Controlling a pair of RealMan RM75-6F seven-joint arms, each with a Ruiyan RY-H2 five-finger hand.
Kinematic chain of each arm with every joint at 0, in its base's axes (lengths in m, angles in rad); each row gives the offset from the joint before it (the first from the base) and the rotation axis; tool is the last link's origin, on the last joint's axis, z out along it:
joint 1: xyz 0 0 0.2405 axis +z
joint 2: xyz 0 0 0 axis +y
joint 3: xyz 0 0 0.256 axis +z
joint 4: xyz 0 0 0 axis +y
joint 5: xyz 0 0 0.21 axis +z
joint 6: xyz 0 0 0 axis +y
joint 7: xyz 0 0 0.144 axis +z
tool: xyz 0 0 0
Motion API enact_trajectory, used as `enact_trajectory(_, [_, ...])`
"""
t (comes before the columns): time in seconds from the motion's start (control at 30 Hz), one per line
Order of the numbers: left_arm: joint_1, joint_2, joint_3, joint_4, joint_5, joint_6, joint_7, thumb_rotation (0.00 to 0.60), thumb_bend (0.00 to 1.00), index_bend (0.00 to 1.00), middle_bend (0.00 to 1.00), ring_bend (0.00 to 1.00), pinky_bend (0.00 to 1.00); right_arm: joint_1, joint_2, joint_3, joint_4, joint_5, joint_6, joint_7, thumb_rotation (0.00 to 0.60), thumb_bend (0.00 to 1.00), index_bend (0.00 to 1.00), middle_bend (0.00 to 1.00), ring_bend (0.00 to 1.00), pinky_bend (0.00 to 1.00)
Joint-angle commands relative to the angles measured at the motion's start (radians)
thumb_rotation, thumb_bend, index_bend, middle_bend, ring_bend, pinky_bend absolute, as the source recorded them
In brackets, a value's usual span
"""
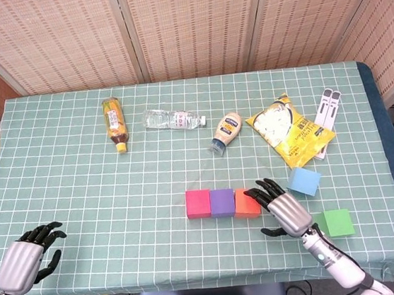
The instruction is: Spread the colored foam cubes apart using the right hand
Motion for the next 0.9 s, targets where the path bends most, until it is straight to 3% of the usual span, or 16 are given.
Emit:
enact_trajectory(0.03, [0.0,0.0,0.0,0.0,0.0,0.0,0.001,0.6,0.47,0.39,0.25,0.29,0.45,0.013,-0.04,0.017,0.033,0.012,0.002,-0.038,0.6,0.06,0.13,0.16,0.0,0.0])
enact_trajectory(0.3, [-0.001,0.0,0.002,-0.001,0.001,-0.003,0.003,0.6,0.47,0.38,0.25,0.29,0.45,0.032,-0.115,0.036,0.097,0.06,-0.017,-0.087,0.6,0.06,0.14,0.16,0.0,0.0])
enact_trajectory(0.5, [0.0,0.0,0.002,-0.001,0.002,-0.001,0.005,0.6,0.47,0.38,0.25,0.29,0.45,0.055,-0.149,0.047,0.127,0.113,-0.069,-0.096,0.6,0.06,0.11,0.09,0.0,0.01])
enact_trajectory(0.57, [0.0,0.001,0.003,-0.001,0.002,-0.001,0.005,0.6,0.47,0.38,0.25,0.29,0.45,0.059,-0.157,0.046,0.138,0.113,-0.07,-0.088,0.6,0.06,0.12,0.08,0.0,0.08])
enact_trajectory(0.63, [-0.001,0.001,0.003,-0.001,0.002,-0.002,0.005,0.6,0.47,0.38,0.25,0.29,0.45,0.062,-0.167,0.043,0.155,0.102,-0.057,-0.076,0.6,0.06,0.16,0.11,0.05,0.26])
enact_trajectory(0.7, [-0.001,0.0,0.003,-0.001,0.001,-0.003,0.004,0.6,0.47,0.39,0.25,0.29,0.45,0.06,-0.181,0.039,0.181,0.08,-0.025,-0.071,0.6,0.06,0.23,0.21,0.17,0.44])
enact_trajectory(0.77, [-0.001,0.001,0.003,-0.001,0.002,-0.002,0.004,0.6,0.47,0.38,0.25,0.29,0.45,0.055,-0.198,0.038,0.213,0.056,0.019,-0.065,0.6,0.08,0.36,0.39,0.38,0.66])
enact_trajectory(0.83, [0.0,0.001,0.004,-0.002,0.004,0.0,0.004,0.6,0.47,0.39,0.25,0.29,0.45,0.049,-0.21,0.039,0.236,0.043,0.054,-0.059,0.6,0.14,0.5,0.51,0.53,0.76])
enact_trajectory(0.9, [0.001,0.002,0.004,-0.002,0.006,0.004,0.003,0.6,0.47,0.38,0.25,0.29,0.45,0.04,-0.217,0.045,0.259,0.039,0.089,-0.072,0.6,0.21,0.61,0.6,0.6,0.79])
